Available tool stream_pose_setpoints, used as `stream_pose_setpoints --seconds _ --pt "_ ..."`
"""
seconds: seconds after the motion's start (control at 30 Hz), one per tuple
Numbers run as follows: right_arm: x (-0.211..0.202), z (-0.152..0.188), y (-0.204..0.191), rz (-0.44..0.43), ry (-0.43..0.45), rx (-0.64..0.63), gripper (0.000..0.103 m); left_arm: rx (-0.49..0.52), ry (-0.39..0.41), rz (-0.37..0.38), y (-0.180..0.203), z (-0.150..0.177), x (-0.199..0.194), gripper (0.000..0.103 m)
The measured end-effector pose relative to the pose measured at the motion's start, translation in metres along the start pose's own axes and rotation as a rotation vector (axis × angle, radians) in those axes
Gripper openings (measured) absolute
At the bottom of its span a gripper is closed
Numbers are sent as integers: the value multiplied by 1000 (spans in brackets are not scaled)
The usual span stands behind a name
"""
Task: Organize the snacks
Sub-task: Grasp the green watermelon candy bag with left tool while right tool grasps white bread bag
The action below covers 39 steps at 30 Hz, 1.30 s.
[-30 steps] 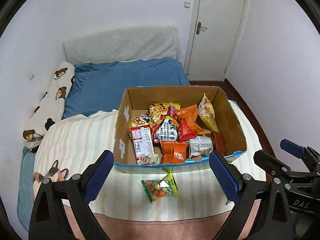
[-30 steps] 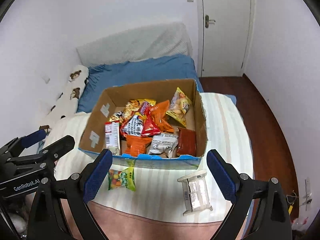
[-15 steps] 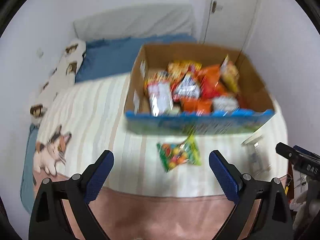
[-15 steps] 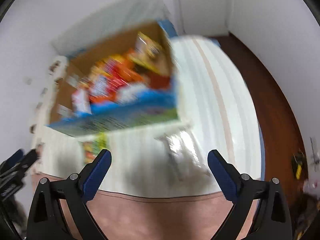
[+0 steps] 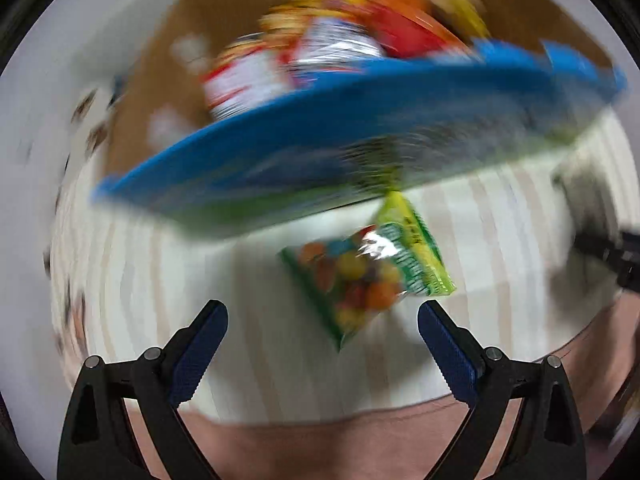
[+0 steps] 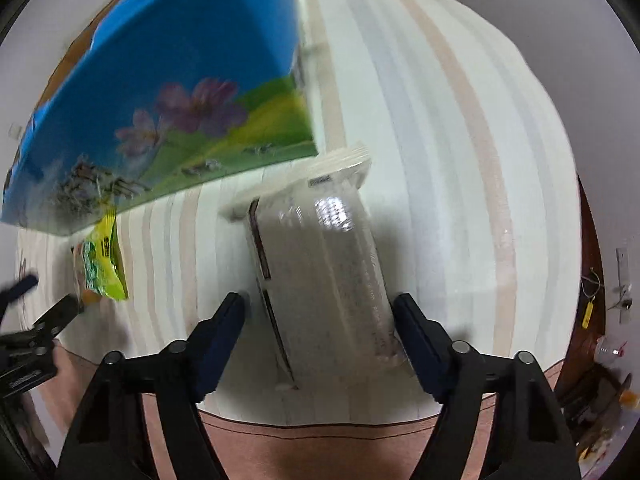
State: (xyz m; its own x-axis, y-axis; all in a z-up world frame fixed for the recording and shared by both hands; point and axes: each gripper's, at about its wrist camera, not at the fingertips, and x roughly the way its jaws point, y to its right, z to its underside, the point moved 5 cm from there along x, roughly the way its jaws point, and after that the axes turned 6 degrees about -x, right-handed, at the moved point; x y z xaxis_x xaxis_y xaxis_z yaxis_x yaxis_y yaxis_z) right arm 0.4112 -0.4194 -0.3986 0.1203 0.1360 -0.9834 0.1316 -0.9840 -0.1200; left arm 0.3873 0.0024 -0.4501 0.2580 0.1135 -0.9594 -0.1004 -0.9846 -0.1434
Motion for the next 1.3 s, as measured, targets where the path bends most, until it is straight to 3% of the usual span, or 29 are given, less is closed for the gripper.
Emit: stream_pose_setpoints --seconds 0.13,0.27,0.33,0.53,0.63,0.77,0.83,0.87,0.9,0.93,1.0,1.1,1.3 --pt "2 6 -4 -14 -12 -14 78 211 -25 1 27 -11 17 98" --pt "3 14 -8 -36 -23 -12 72 258 -56 76 40 -15 26 95" --pt "3 21 -8 -67 -33 1 65 237 -63 92 44 -13 25 91" --pt "-1 40 -5 -198 -84 61 66 94 -161 297 61 15 11 91" --pt "-4 36 5 -179 -57 106 77 80 -159 278 61 17 16 91" --pt "6 21 8 -162 -57 120 77 34 -161 292 54 16 27 91" --pt "9 23 7 -120 -48 95 70 36 -152 284 55 12 27 79" --pt "10 25 3 -98 -43 80 66 38 -150 266 55 15 27 63" --pt "10 27 0 -93 -39 66 60 36 -147 258 53 16 27 62" --pt "8 26 -4 -87 -41 56 60 25 -145 257 53 20 26 59" --pt "7 32 -14 -84 -44 24 59 -33 -166 254 43 36 26 50" --pt "6 56 -28 -88 -68 -29 59 -159 -214 259 24 73 25 50" --pt "10 118 -59 -109 -149 -117 59 -307 -272 274 -1 150 21 50"
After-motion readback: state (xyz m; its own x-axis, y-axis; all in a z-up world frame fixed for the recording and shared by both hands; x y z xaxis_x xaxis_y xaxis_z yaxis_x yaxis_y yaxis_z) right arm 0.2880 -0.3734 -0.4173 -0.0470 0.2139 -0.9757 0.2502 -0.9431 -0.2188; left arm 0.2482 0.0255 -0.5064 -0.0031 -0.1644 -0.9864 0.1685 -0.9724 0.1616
